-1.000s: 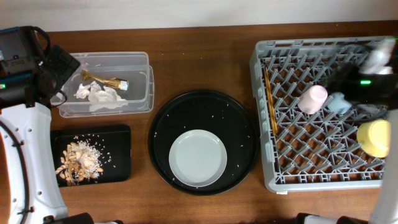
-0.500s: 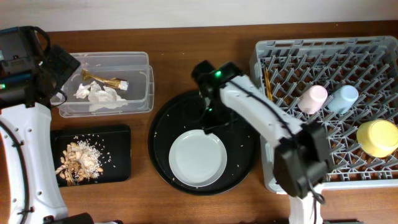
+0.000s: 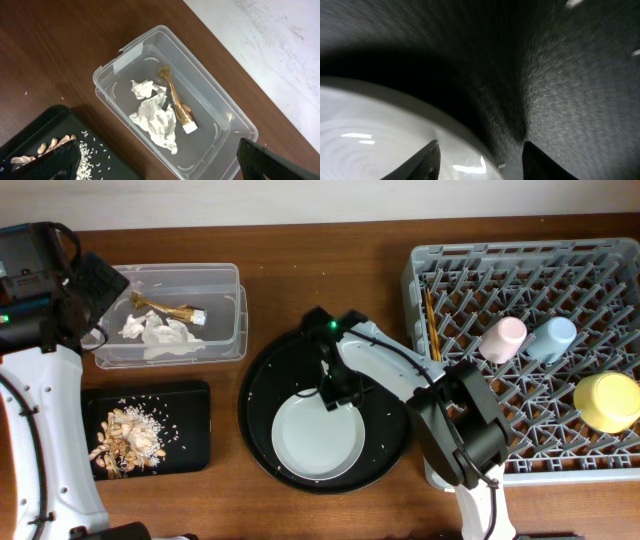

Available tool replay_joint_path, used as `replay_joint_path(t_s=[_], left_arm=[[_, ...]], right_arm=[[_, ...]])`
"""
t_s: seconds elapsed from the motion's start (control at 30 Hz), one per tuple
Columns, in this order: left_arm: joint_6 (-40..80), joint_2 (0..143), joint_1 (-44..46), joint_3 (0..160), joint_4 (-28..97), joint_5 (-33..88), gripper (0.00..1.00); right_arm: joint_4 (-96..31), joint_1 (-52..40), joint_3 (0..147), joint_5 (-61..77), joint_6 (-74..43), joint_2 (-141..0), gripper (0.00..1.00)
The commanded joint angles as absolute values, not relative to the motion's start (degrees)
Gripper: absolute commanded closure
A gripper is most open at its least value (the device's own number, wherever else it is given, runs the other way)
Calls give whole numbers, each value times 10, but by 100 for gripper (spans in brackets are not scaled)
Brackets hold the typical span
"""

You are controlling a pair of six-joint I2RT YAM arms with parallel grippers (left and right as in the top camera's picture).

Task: Sort waste into correct bins and load items into the dishwasher rack
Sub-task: 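Reach the right gripper to the white plate rim and grasp it, then carry the white plate to the rack's back-left and stand it upright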

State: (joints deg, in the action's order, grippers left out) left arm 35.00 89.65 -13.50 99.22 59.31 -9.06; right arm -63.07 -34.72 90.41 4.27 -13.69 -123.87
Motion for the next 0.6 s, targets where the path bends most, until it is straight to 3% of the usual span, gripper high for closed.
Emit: replay_joint_path(t_s=[0.0,0.17,0.23,0.57], left_arm=[[352,899,-138,993,593,-95,1],[352,899,-138,993,593,-95,1],[352,899,-138,993,593,-95,1],[352,899,-138,993,593,-95,1]], right_arm=[[-617,-349,877,29,-140,-1242,52],[-622,-349,881,23,-157,-1241,77],[-647,-346,900,23,-157,-1241,96],[-888,-252,1180,-14,-157,-1221,96]])
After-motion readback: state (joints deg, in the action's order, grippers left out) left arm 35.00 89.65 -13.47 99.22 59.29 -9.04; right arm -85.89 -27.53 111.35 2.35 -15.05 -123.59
